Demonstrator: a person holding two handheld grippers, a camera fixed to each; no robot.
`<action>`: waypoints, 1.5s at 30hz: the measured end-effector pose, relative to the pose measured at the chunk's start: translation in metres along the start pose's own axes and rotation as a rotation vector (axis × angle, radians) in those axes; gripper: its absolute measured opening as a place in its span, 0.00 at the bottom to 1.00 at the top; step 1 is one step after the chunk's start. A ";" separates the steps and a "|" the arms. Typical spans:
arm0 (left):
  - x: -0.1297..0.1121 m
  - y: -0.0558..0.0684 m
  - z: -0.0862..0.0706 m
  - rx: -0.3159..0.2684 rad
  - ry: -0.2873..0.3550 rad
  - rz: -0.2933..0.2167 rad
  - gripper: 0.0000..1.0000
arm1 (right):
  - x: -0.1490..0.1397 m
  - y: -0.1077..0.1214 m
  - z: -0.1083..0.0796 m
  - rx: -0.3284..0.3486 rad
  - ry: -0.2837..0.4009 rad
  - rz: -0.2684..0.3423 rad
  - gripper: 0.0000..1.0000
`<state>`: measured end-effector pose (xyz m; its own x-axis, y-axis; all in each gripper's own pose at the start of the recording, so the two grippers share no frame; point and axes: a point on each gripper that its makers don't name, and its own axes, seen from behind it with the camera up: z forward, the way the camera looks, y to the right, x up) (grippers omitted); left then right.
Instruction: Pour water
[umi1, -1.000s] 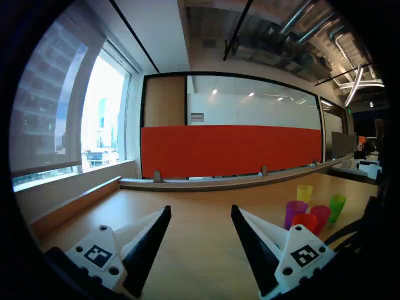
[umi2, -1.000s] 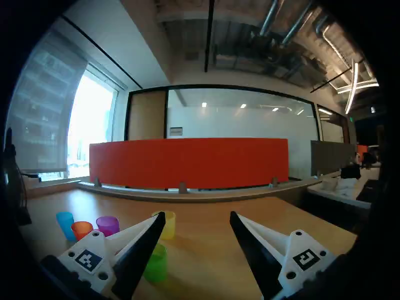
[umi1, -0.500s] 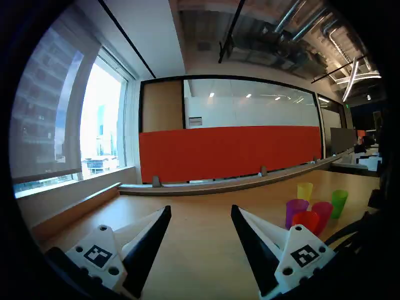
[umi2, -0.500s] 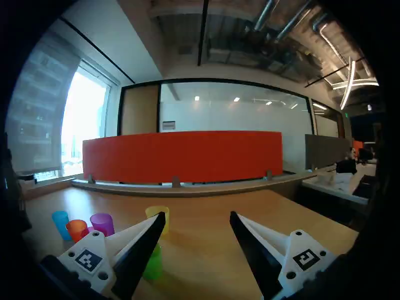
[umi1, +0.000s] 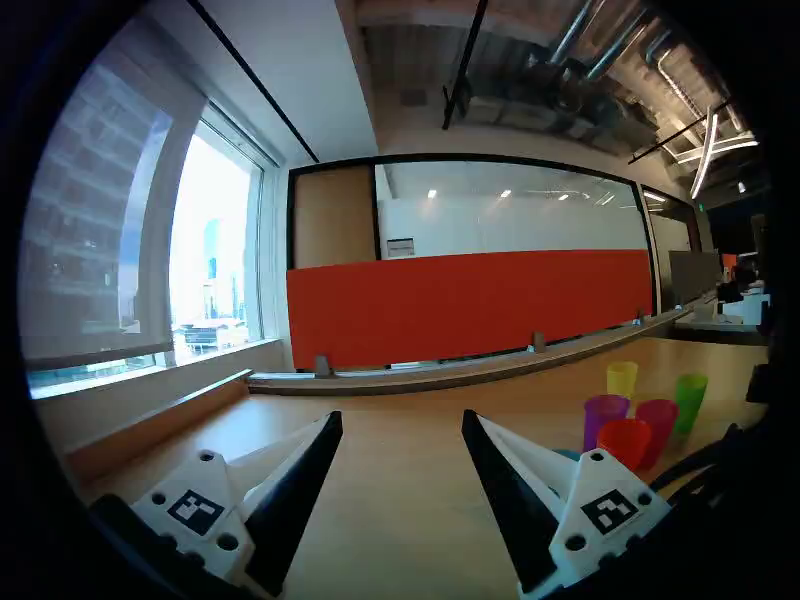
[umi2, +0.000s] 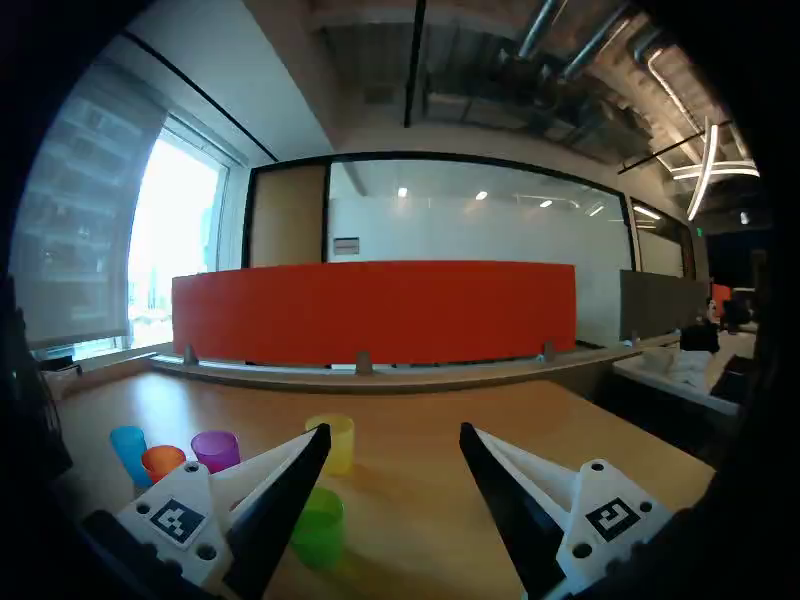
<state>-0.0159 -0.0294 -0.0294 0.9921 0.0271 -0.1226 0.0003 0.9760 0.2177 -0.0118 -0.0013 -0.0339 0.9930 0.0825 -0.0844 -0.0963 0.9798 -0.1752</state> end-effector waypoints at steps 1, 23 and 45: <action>-0.001 -0.001 0.000 0.003 0.000 -0.004 0.88 | 0.001 -0.001 0.000 0.000 0.000 -0.002 1.00; -0.026 -0.001 0.010 0.039 -0.008 -0.114 0.88 | 0.016 -0.007 0.000 -0.006 0.004 -0.037 1.00; -0.043 0.006 0.015 0.037 -0.046 -0.072 0.88 | 0.021 -0.006 -0.004 -0.001 0.013 -0.034 1.00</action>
<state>-0.0569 -0.0278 -0.0082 0.9940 -0.0534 -0.0951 0.0754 0.9665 0.2455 0.0090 -0.0067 -0.0385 0.9947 0.0468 -0.0913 -0.0626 0.9819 -0.1789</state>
